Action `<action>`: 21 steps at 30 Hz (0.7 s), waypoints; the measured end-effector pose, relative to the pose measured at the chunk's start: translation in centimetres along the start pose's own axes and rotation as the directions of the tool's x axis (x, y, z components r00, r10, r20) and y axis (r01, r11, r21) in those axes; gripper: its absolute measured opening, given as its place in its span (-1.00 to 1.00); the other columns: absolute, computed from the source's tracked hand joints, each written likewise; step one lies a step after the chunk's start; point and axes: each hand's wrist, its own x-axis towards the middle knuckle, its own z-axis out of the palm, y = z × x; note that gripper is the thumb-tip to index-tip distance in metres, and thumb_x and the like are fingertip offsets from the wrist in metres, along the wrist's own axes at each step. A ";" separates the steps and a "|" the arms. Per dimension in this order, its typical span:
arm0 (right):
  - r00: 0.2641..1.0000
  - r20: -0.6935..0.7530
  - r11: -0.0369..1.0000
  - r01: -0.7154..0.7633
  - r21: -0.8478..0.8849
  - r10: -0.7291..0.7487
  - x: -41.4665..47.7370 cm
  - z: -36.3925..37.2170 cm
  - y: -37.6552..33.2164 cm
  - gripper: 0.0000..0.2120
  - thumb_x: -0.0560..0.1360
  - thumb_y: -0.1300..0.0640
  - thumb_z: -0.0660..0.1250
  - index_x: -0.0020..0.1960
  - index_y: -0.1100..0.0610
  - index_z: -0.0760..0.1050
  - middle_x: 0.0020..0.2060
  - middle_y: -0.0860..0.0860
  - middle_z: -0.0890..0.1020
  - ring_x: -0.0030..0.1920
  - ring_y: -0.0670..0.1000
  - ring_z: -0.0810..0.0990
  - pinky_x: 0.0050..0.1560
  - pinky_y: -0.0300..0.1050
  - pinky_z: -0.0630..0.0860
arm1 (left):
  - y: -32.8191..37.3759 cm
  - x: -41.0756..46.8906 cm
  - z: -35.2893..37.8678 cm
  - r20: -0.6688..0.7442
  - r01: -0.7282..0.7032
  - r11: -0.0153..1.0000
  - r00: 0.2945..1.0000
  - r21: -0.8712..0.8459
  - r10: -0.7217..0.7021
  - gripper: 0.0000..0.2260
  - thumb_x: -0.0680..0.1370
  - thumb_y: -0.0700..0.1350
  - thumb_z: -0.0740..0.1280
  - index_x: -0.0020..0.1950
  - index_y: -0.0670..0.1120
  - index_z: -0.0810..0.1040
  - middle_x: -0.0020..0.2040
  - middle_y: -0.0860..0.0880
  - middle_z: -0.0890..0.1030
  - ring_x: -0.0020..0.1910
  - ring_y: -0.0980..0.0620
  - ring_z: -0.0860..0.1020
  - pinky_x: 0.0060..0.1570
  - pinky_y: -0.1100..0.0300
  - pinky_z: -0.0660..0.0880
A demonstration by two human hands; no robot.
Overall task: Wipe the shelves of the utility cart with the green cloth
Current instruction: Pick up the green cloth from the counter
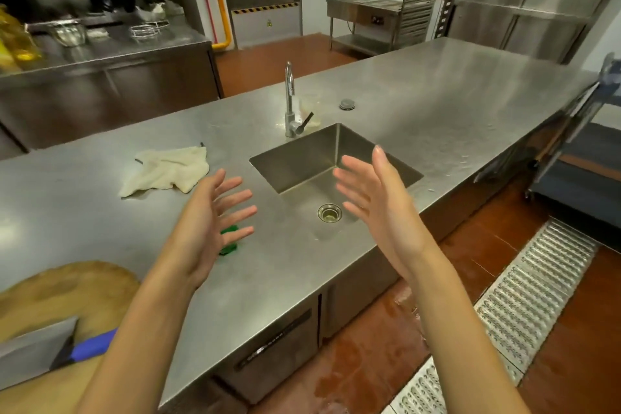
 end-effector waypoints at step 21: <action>0.915 0.339 0.972 -0.176 -0.153 0.219 24.1 8.1 7.3 -0.34 0.43 -0.37 0.08 0.39 -0.05 0.42 0.30 -0.14 0.54 0.31 -0.18 0.48 0.46 -0.06 0.29 | -2.1 16.8 -7.3 -0.337 0.119 0.979 0.926 -0.167 -0.170 -0.60 0.64 0.16 0.17 0.33 -0.05 0.53 0.25 -0.09 0.62 0.20 -0.14 0.61 0.15 -0.12 0.54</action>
